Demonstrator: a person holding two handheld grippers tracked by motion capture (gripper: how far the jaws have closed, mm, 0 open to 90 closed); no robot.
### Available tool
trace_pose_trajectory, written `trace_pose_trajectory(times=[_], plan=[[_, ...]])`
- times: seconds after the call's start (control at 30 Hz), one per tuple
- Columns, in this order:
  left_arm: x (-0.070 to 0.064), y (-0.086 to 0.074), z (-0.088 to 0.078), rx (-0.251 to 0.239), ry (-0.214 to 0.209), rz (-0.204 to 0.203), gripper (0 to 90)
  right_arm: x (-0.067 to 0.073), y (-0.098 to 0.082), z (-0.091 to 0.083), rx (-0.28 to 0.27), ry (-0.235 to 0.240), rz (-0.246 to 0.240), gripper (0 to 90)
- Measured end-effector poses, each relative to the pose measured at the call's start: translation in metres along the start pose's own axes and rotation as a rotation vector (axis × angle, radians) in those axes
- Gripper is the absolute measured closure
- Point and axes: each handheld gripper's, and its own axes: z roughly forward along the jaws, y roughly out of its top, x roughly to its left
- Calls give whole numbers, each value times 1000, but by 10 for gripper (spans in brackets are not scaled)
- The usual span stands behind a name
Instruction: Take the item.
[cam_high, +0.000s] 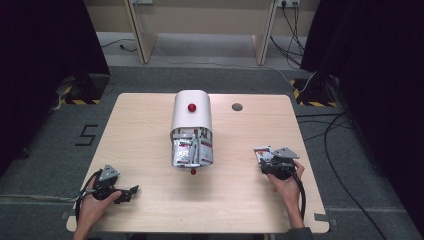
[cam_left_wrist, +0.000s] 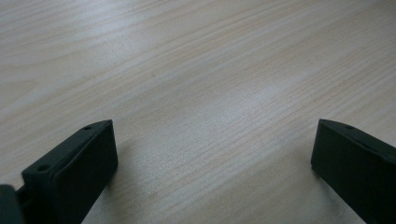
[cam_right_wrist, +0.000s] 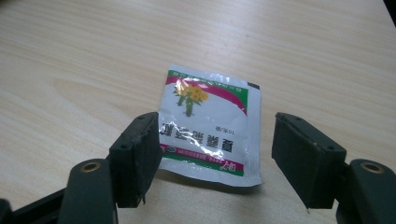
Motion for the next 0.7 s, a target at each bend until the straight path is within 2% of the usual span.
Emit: trace_pose_trajectory(times=[0.33, 0.43, 0.7], plan=[[0, 0, 0, 0, 0, 0, 0, 2, 7, -11, -36, 25, 0, 332], [0, 0, 0, 0, 0, 0, 0, 5, 9, -14, -45, 40, 5, 330], [0, 0, 0, 0, 0, 1, 0, 16, 11, -20, -55, 80, -19, 310]])
